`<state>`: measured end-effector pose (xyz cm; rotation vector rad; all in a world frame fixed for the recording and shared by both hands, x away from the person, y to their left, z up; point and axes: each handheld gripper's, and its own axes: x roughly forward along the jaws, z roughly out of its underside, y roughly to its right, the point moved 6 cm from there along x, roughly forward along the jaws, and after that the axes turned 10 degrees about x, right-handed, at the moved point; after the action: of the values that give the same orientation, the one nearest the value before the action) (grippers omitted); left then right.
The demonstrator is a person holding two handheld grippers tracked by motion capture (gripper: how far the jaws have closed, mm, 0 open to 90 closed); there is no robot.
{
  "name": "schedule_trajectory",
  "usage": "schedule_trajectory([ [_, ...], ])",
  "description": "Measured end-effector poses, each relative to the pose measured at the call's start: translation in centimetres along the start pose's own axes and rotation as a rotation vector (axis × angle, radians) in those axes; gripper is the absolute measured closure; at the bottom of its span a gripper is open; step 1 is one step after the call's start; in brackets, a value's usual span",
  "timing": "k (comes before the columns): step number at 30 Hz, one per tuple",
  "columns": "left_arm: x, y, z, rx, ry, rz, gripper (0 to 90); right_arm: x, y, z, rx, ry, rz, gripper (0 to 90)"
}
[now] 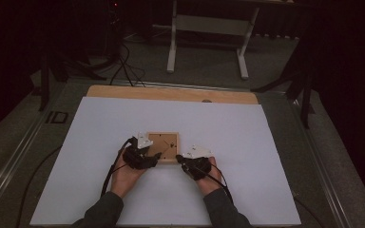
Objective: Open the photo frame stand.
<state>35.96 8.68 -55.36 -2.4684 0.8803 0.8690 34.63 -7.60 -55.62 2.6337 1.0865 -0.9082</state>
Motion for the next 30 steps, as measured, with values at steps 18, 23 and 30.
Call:
schedule_trajectory([
  [18, -1.1, -0.3, -1.2, -0.055, 0.034, 0.035, 49.9, 0.0, 0.0, 0.0, -0.001, 0.003, -0.002, 89.6],
  [23, -1.2, -0.6, -1.0, -0.109, 0.034, 0.084, 45.7, 0.0, 0.0, 0.0, 0.000, 0.003, -0.002, 89.6],
  [30, -1.3, -0.8, -0.5, -0.162, 0.012, 0.115, 42.8, 0.0, 0.0, 0.0, 0.000, 0.003, -0.002, 89.6],
])
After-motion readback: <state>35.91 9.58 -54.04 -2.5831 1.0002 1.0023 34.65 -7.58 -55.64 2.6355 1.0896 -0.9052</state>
